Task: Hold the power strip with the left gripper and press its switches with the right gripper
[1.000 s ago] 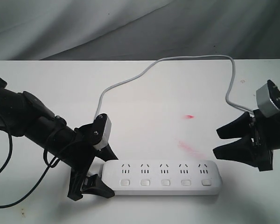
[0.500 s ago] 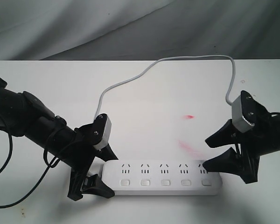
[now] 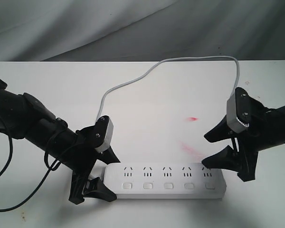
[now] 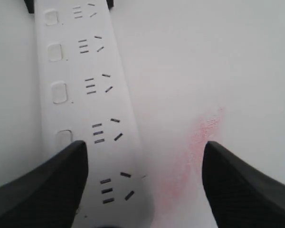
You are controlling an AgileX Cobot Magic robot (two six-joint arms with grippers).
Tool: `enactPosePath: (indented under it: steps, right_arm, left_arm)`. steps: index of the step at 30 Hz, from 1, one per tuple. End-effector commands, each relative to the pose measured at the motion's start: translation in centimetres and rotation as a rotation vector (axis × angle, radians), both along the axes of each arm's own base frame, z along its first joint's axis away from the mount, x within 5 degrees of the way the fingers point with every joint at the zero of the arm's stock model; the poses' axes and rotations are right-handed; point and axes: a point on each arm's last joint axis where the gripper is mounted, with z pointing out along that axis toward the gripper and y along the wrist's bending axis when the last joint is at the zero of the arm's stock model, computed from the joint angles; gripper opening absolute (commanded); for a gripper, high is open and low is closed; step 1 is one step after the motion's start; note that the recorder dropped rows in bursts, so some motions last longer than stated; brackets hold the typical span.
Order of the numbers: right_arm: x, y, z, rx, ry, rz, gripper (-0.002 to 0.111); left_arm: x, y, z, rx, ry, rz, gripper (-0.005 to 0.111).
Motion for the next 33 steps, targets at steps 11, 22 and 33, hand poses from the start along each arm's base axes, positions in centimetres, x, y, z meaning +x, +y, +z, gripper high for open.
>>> enactPosePath:
  steps: [11,22,33]
  right_arm:
    - [-1.3,0.6,0.9,-0.103,-0.062,-0.011,0.063]
    - [-2.0,0.6,0.1,-0.094,-0.066,0.003,0.063]
    - [-1.8,0.5,-1.5,-0.113,-0.017,-0.005,0.063]
  left_arm:
    - [0.1,-0.2,0.0,0.001,0.004,0.006,0.052]
    - [0.1,-0.2,0.0,0.001,0.004,0.006,0.052]
    - [0.1,-0.2,0.0,0.001,0.004,0.006,0.052]
